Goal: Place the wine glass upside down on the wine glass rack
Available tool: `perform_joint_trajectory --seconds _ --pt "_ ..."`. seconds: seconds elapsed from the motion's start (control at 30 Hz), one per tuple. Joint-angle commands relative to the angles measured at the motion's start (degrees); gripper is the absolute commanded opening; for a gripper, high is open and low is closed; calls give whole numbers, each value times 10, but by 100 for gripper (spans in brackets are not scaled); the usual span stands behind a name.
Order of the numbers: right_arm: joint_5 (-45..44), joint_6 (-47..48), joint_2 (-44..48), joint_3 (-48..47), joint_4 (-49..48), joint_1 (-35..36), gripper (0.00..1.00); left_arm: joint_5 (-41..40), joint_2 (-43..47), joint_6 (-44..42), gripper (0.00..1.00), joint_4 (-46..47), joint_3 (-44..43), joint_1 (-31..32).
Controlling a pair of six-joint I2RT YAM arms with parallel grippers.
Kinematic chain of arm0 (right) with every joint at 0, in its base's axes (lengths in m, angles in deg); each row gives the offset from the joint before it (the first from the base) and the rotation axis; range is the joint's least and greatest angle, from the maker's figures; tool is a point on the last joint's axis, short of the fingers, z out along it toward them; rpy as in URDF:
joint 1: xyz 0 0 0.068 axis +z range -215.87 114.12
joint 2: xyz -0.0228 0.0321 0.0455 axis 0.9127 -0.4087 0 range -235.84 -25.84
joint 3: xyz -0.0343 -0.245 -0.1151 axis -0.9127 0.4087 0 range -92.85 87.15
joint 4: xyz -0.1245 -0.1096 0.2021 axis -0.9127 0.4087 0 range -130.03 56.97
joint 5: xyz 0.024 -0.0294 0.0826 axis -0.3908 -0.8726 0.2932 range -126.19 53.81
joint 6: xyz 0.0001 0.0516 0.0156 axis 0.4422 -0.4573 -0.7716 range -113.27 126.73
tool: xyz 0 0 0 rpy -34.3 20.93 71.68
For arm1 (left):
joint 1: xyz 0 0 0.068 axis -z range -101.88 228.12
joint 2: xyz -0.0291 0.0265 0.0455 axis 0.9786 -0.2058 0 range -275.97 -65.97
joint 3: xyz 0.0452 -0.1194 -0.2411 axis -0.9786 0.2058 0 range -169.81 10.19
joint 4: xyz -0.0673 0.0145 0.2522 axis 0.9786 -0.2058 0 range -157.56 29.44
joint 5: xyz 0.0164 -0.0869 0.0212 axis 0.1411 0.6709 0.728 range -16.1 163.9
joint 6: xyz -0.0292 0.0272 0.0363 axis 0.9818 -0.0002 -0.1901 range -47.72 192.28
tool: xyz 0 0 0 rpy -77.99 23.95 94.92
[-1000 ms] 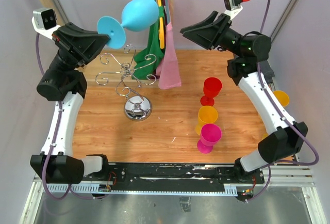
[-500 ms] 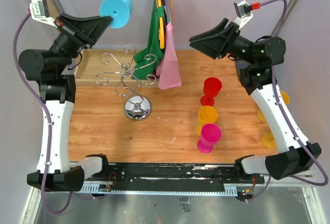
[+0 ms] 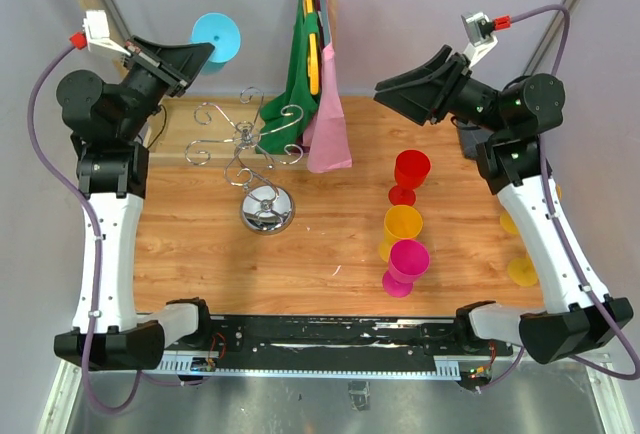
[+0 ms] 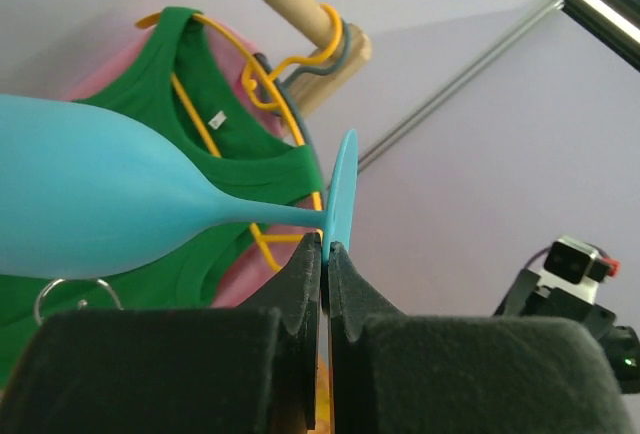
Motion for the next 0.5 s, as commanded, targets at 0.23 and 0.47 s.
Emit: perform_joint_trajectory --seconds 0.23,0.47 --pt "0 56 49 21 46 -8 50 -43 -34 -52 0 -54 6 -6" --pt "-2 62 53 18 56 -8 51 -48 -60 -56 0 -70 3 -6"
